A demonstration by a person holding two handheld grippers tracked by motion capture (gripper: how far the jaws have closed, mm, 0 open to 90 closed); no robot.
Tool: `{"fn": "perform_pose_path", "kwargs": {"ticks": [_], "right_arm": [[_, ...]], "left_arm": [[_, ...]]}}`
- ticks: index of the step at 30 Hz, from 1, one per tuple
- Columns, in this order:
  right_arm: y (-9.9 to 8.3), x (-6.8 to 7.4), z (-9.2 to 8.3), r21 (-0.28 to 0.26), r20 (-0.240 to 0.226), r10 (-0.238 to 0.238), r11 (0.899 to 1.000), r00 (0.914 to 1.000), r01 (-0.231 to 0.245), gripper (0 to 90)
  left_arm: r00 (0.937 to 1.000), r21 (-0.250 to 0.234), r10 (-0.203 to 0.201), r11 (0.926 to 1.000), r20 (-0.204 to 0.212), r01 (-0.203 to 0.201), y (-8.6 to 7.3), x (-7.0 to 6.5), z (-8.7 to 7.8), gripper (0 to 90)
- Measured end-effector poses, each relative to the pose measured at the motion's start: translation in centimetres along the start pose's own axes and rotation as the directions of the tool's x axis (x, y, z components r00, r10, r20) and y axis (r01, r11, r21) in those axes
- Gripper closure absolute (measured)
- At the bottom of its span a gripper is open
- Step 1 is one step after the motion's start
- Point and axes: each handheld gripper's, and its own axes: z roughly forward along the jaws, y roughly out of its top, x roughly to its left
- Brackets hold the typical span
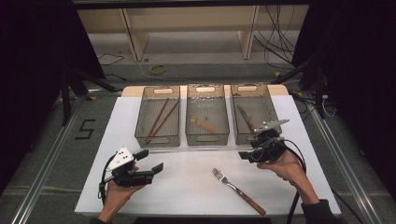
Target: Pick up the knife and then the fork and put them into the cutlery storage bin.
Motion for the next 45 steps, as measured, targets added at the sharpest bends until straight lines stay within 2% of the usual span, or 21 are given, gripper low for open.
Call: {"fn": "perform_pose_path", "kwargs": {"ticks": [8,18,24,29,33,45], "right_arm": [[-1.0,0.9,0.7,0.043,-0.019,-0.024,0.999,0.9995,0.025,32.8],[-2.1,2.2,0.8,0.088,-0.041,-0.042,0.995,0.9983,0.045,30.5],[-3.3,3.1,1.4,0.145,-0.056,-0.067,0.987,0.9962,0.074,30.2],[-4.2,4.2,1.8,0.201,-0.068,-0.099,0.973,0.9928,0.111,32.8],[-4.8,5.0,1.9,0.229,-0.077,-0.118,0.964,0.9900,0.133,37.2],[-5.8,5.8,3.0,0.284,-0.099,-0.145,0.944,0.9845,0.167,48.2]], "left_arm": [[1.0000,-0.002,0.001,1.0000,0.001,-0.001,0.0,0.0,0.0,17.8],[1.0000,0.000,0.002,1.0000,0.001,-0.002,0.0,0.0,0.0,17.8],[1.0000,0.000,0.000,1.0000,0.001,0.000,0.0,0.0,0.0,17.8],[1.0000,0.000,0.002,1.0000,0.003,-0.002,0.0,-0.1,0.0,17.8],[1.0000,0.002,0.003,1.0000,0.004,-0.003,0.0,-0.1,0.0,17.8],[1.0000,0.005,0.004,1.0000,0.008,-0.004,0.0,-0.1,0.0,17.8]]}}
